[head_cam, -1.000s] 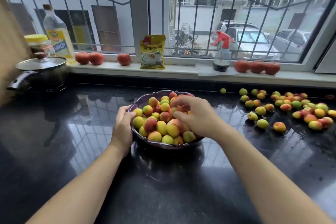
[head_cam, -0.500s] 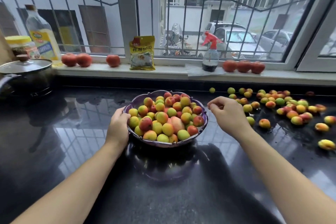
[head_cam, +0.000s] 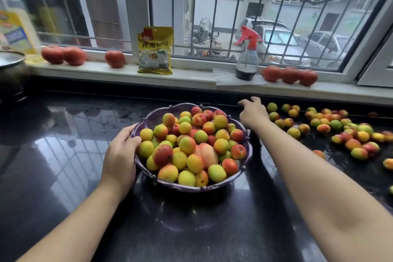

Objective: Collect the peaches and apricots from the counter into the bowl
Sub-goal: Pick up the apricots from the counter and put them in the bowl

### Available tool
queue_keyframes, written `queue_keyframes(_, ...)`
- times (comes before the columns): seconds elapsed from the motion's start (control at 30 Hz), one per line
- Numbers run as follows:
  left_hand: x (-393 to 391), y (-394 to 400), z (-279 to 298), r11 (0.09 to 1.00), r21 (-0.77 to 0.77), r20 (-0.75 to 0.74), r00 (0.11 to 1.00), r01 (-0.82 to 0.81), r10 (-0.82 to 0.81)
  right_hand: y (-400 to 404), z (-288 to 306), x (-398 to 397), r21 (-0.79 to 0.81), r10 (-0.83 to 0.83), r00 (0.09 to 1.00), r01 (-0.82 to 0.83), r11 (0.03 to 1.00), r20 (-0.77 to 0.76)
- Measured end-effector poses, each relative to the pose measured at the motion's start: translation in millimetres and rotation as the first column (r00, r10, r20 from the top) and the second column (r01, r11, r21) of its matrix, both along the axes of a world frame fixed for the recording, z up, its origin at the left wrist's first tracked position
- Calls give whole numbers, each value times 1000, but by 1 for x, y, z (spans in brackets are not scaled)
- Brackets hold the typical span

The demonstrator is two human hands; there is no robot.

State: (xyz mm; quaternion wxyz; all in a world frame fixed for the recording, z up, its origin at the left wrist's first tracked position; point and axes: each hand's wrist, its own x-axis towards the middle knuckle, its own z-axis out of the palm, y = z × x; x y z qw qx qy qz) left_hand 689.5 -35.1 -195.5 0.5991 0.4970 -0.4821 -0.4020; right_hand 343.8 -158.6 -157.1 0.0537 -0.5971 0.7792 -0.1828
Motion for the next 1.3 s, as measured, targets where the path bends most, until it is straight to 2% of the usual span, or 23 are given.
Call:
queue_keyframes(0.17,-1,-1,1,1000,-4,28,999,-16,17,-35,-18,-9,57,-93,994,97,994,-56)
queue_keyframes(0.27,0,-1,1,1000,-4,26,999,-18,18,-39,-21,-6,-48,-111,993,109,993,-47)
queue_keyframes(0.33,0,0,0,1000,1,23,1000,-20,20,-32,-14,-3,-143,-83,995,91,986,60)
queue_keyframes(0.47,1,0,0,1000,5,32,999,-26,25,12,22,7,-353,74,941,50,934,329)
queue_keyframes(0.57,0,1,2,999,13,46,998,-32,31,85,44,25,-425,323,790,-88,901,521)
queue_keyframes(0.63,-1,2,4,999,11,61,997,-43,42,140,47,40,-436,439,753,-224,871,490)
queue_keyframes(0.73,-4,9,9,999,9,76,996,-42,41,192,36,65,-430,514,794,-360,828,325)
queue_keyframes(0.9,-6,21,16,997,69,125,992,-43,34,208,18,89,-362,454,865,-361,859,215)
queue_keyframes(0.97,-8,24,17,996,90,83,997,-13,5,207,20,80,-442,469,811,-299,846,349)
queue_keyframes(1.03,-13,28,14,993,111,49,998,-47,42,201,28,64,-549,437,769,-137,825,465)
queue_keyframes(1.2,-21,40,6,982,55,189,968,-181,168,173,3,42,-639,162,892,166,751,422)
queue_keyframes(1.3,-19,36,6,982,42,202,964,-186,174,162,-20,37,-575,68,948,130,808,310)
